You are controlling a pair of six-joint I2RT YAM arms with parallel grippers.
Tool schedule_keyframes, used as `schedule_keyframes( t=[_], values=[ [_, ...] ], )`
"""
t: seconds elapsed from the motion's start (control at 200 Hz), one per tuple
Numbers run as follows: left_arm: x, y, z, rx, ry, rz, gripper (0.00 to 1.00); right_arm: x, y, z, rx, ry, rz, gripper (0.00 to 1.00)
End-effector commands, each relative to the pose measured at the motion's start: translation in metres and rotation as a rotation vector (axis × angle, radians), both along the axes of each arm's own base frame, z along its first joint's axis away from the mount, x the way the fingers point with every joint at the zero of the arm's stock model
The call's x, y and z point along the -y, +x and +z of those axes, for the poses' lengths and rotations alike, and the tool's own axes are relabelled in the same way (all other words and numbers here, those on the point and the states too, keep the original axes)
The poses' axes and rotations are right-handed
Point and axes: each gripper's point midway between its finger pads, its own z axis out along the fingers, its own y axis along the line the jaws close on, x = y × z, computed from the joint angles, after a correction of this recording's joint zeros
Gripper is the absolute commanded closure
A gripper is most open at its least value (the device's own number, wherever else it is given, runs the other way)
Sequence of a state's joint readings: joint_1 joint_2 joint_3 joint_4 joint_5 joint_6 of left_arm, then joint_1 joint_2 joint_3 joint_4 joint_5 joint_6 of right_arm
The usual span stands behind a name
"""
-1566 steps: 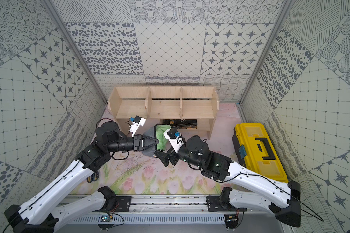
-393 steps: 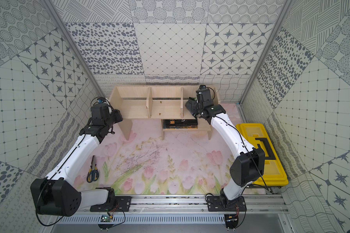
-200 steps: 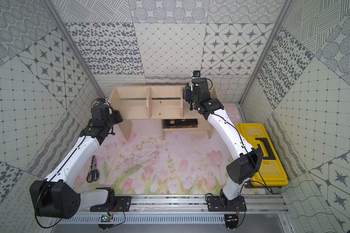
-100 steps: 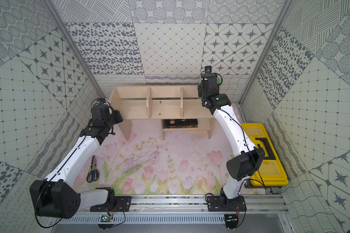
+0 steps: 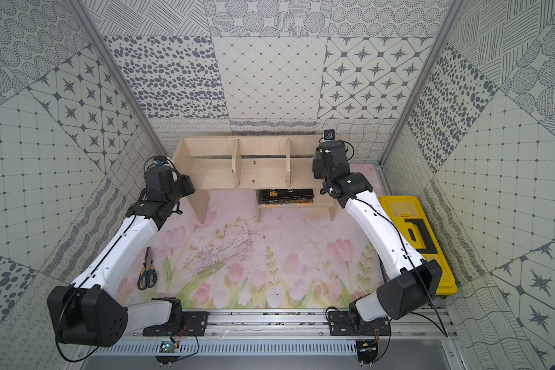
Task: Wipe the bookshelf clean with a cloth
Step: Wipe the dust from the shelf.
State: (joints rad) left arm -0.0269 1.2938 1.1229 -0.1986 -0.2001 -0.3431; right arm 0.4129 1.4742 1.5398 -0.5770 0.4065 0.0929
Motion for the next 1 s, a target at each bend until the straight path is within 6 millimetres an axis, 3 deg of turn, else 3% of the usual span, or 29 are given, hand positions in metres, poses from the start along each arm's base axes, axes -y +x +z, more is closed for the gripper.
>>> schedule_keyframes(
  t=[0.0, 0.075, 0.195, 0.285, 0.365, 0.545, 0.75, 0.865, 0.995],
  values=[
    [0.008, 0.007, 0.005, 0.051, -0.096, -0.005, 1.0, -0.029, -0.001, -0.03, -0.061, 0.123, 0.103, 1.0],
    [0.009, 0.008, 0.004, 0.049, -0.099, -0.01, 1.0, -0.029, -0.005, -0.047, -0.083, 0.13, 0.104, 1.0],
    [0.01, 0.008, 0.003, 0.046, -0.101, -0.012, 1.0, 0.004, -0.007, -0.06, -0.096, 0.067, -0.018, 1.0],
    [0.01, 0.009, 0.003, 0.046, -0.105, -0.015, 1.0, 0.028, -0.004, -0.051, -0.074, 0.061, -0.095, 1.0],
    [0.011, 0.009, 0.004, 0.049, -0.111, -0.019, 1.0, 0.029, 0.002, -0.028, -0.028, 0.07, -0.088, 1.0],
    [0.011, 0.008, 0.006, 0.054, -0.107, -0.019, 1.0, -0.001, 0.022, 0.041, 0.083, 0.126, -0.001, 1.0],
    [0.011, 0.009, 0.003, 0.048, -0.116, -0.022, 1.0, -0.058, 0.028, 0.108, 0.201, 0.126, 0.113, 1.0],
    [0.011, 0.01, 0.004, 0.05, -0.124, -0.024, 1.0, -0.092, 0.024, 0.114, 0.217, 0.086, 0.169, 1.0],
    [0.01, 0.009, 0.003, 0.049, -0.127, -0.021, 1.0, -0.132, 0.011, 0.096, 0.211, 0.027, 0.254, 1.0]
  ],
)
